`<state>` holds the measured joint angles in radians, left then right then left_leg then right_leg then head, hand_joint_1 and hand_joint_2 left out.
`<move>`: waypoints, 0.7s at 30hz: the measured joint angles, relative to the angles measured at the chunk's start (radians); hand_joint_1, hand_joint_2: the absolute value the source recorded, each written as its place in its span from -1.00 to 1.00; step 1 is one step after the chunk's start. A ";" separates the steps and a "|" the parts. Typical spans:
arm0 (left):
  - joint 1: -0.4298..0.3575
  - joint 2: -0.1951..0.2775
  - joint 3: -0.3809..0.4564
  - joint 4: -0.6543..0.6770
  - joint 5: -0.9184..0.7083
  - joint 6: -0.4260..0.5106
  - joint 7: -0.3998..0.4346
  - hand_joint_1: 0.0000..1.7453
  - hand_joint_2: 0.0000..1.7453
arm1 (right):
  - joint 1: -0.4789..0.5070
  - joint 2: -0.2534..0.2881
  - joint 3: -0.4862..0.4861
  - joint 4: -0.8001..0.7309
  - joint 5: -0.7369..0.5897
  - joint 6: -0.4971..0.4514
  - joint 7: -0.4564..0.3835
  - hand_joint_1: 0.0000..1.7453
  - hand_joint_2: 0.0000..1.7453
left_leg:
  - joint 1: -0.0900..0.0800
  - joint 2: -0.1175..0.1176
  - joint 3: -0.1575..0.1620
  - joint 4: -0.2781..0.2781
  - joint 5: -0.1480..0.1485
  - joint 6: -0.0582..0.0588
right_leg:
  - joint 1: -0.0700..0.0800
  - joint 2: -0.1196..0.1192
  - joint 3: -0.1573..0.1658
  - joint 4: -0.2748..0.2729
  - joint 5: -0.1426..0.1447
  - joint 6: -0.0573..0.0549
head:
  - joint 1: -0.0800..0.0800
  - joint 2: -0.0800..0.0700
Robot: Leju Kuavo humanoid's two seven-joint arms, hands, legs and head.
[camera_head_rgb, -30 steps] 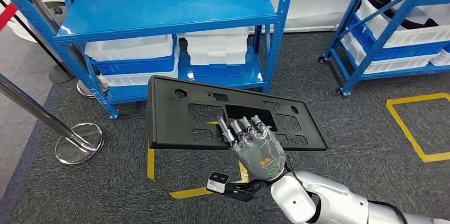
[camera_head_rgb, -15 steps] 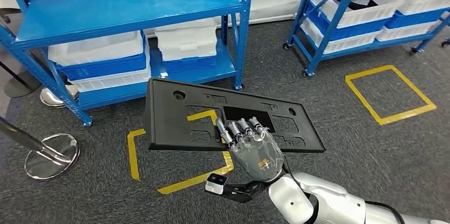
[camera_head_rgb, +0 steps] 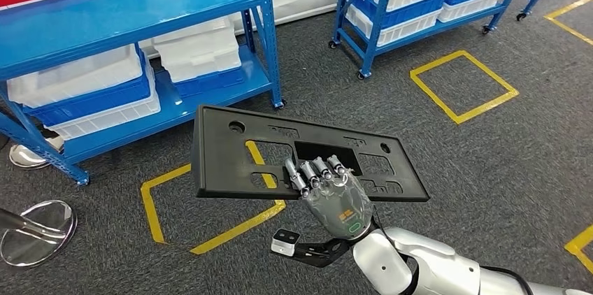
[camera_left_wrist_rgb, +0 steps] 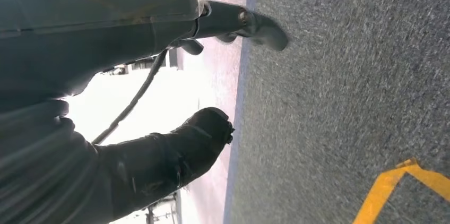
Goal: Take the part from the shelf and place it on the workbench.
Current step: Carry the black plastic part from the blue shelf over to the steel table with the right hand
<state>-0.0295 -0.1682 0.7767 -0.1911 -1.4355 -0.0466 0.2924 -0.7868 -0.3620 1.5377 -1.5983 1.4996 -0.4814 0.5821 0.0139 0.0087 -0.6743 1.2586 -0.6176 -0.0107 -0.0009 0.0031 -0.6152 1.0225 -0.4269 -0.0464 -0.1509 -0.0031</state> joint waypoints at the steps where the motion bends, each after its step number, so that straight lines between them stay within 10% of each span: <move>1: -0.001 0.000 0.000 0.000 0.000 0.000 0.000 -1.00 1.00 | 0.001 0.001 0.000 0.002 0.000 0.000 0.000 1.00 1.00 | 0.000 -0.003 -0.002 0.039 -0.012 0.001 | 0.001 0.011 -0.014 0.003 0.010 0.001 | 0.000 0.000; 5: -0.001 0.000 0.000 0.000 0.000 -0.002 0.001 -1.00 1.00 | 0.004 0.004 0.001 0.007 0.000 0.000 0.000 1.00 1.00 | 0.000 -0.038 0.138 -0.127 0.066 0.010 | -0.001 0.060 -0.069 0.015 0.048 0.013 | 0.000 0.000; 8: 0.001 0.000 0.001 0.000 0.000 -0.002 0.001 -1.00 1.00 | 0.004 0.007 0.000 0.009 0.000 -0.001 0.000 1.00 1.00 | -0.002 -0.077 0.206 -0.252 0.065 0.016 | -0.002 0.090 -0.093 0.016 0.082 0.031 | 0.000 0.000; 11: -0.003 0.000 0.001 0.000 0.000 -0.002 0.001 -1.00 1.00 | 0.009 0.009 0.001 0.013 0.000 -0.003 0.000 1.00 1.00 | -0.002 -0.045 0.188 -0.259 0.091 0.030 | -0.003 0.092 -0.106 0.018 0.087 0.049 | 0.000 0.000; 15: -0.001 0.001 0.002 0.001 0.000 -0.003 0.001 -1.00 1.00 | 0.013 0.012 0.002 0.022 0.000 -0.005 0.000 1.00 1.00 | -0.008 0.010 0.140 -0.262 0.137 0.057 | -0.011 0.014 -0.151 0.210 -0.096 0.066 | 0.002 0.000; 17: 0.000 0.001 0.002 0.001 0.000 -0.003 -0.001 -1.00 1.00 | 0.016 0.014 0.003 0.027 0.000 -0.004 0.000 1.00 1.00 | -0.012 0.038 0.107 -0.258 0.158 0.055 | -0.018 0.003 -0.148 0.300 -0.106 0.073 | 0.002 0.000; 19: 0.000 0.002 0.002 0.001 0.000 -0.003 -0.005 -1.00 1.00 | 0.018 0.014 0.004 0.031 0.000 -0.004 0.000 1.00 1.00 | -0.014 0.063 0.073 -0.250 0.176 0.052 | -0.021 -0.010 -0.085 0.270 -0.057 0.075 | 0.002 0.000; 21: -0.002 0.001 0.003 0.001 0.000 -0.003 -0.010 -1.00 1.00 | 0.018 0.014 0.002 0.034 0.000 -0.003 0.000 1.00 1.00 | -0.016 0.082 0.051 -0.241 0.189 0.045 | -0.015 -0.053 0.038 0.127 -0.064 0.068 | 0.002 0.000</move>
<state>-0.0313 -0.1669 0.7796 -0.1905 -1.4355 -0.0494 0.2820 -0.7692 -0.3477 1.5398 -1.5642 1.4996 -0.4849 0.5821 -0.0018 0.0903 -0.6234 1.0174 -0.4289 0.0344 -0.0158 -0.0502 -0.5774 1.1495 -0.4914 0.0212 -0.1493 -0.0030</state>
